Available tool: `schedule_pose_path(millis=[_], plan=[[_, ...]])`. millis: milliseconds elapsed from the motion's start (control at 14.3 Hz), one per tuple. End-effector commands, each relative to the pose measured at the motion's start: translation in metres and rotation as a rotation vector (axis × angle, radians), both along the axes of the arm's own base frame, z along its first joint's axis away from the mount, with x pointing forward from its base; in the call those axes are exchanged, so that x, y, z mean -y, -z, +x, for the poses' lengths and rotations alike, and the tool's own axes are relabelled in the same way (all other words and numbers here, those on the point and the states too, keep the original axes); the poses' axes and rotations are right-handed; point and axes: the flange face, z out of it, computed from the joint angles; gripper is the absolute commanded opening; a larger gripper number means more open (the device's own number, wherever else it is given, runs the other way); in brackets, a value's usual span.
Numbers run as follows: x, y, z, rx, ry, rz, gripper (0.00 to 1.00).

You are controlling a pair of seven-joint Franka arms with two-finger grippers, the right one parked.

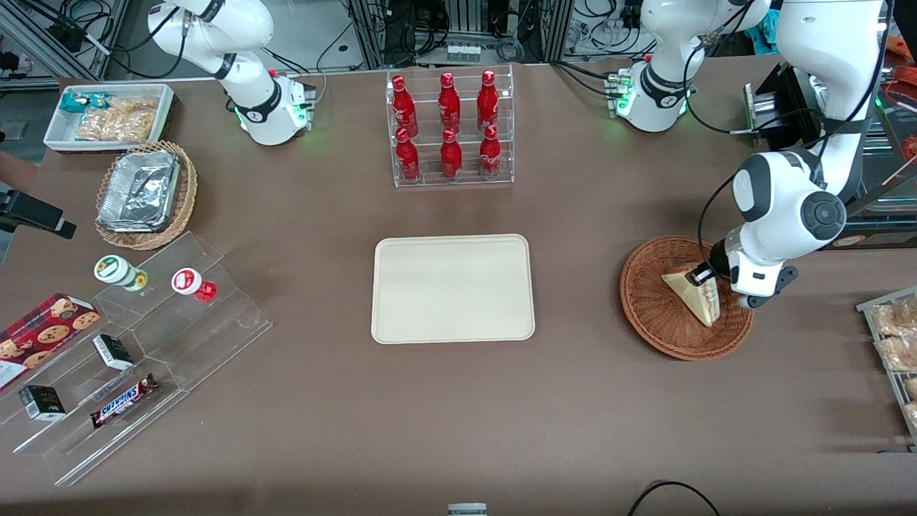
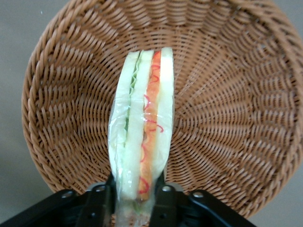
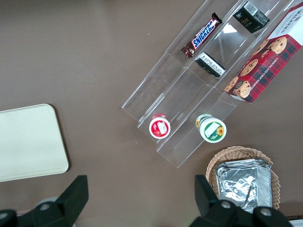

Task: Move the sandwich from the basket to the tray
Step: 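Close the left gripper on the sandwich's wrapped end, then lift the sandwich and carry it over the beige tray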

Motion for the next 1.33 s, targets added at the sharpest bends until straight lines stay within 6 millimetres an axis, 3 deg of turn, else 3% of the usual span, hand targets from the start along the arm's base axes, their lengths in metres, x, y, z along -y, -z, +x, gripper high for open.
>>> schedule_pose_path(millis=[0,70,350,420,560,770,910,1050,1260], plan=[[0.008,-0.039,0.010,-0.041,0.020,-0.013,0.04],[0.018,-0.055,0.015,-0.079,0.051,-0.013,0.03],[0.107,-0.093,0.027,-0.086,0.316,-0.017,0.00],[0.140,-0.102,0.035,-0.071,0.478,-0.003,0.00],[0.207,-0.107,0.044,-0.148,0.557,0.000,0.00],[0.303,-0.097,0.057,-0.169,0.504,0.057,0.00],[0.350,-0.082,0.049,-0.160,0.467,0.069,0.00],[0.411,-0.068,0.038,-0.099,0.444,0.065,0.00],[0.473,-0.038,0.016,-0.059,0.412,0.060,0.00]])
